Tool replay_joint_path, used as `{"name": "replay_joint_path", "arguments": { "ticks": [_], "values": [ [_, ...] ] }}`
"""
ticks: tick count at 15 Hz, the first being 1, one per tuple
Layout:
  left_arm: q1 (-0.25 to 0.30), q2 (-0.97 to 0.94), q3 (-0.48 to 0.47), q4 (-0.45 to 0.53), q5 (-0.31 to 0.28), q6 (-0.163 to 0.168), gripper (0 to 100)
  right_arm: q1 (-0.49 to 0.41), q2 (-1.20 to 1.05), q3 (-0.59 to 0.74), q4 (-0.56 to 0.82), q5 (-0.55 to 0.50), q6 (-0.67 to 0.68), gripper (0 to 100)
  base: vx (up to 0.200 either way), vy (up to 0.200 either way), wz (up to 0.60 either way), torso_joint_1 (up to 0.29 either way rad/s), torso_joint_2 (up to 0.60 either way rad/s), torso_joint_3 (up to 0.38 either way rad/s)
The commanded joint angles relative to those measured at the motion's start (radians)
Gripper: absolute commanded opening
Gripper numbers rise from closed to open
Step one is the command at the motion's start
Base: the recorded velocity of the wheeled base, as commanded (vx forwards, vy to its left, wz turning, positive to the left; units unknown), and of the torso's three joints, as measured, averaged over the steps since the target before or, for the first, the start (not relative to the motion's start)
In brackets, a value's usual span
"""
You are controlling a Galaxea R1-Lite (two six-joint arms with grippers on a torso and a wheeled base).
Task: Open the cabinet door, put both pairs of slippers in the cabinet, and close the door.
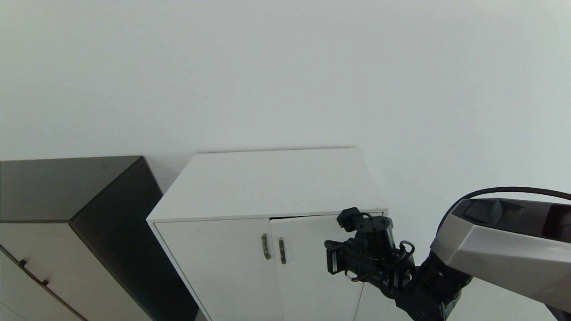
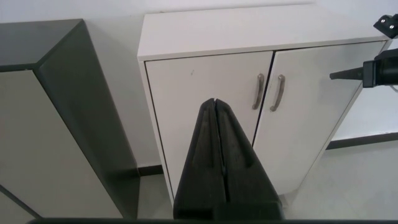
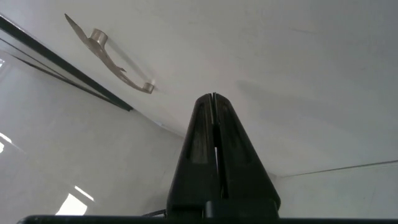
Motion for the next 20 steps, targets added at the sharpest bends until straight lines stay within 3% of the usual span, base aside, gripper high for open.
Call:
{"name": "replay_joint_path", "arguments": {
  "ticks": [1, 20],
  "values": [
    [0.0, 0.0, 0.0, 0.0, 0.0, 0.0, 0, -0.004, 0.007, -0.003, 0.0, 0.0, 0.0, 0, 0.0, 0.0, 0.0, 0.0, 0.0, 0.0],
    [0.0, 0.0, 0.0, 0.0, 0.0, 0.0, 0, -0.047, 0.067, -0.106, 0.001, -0.003, -0.004, 0, 0.0, 0.0, 0.0, 0.0, 0.0, 0.0]
  ]
}}
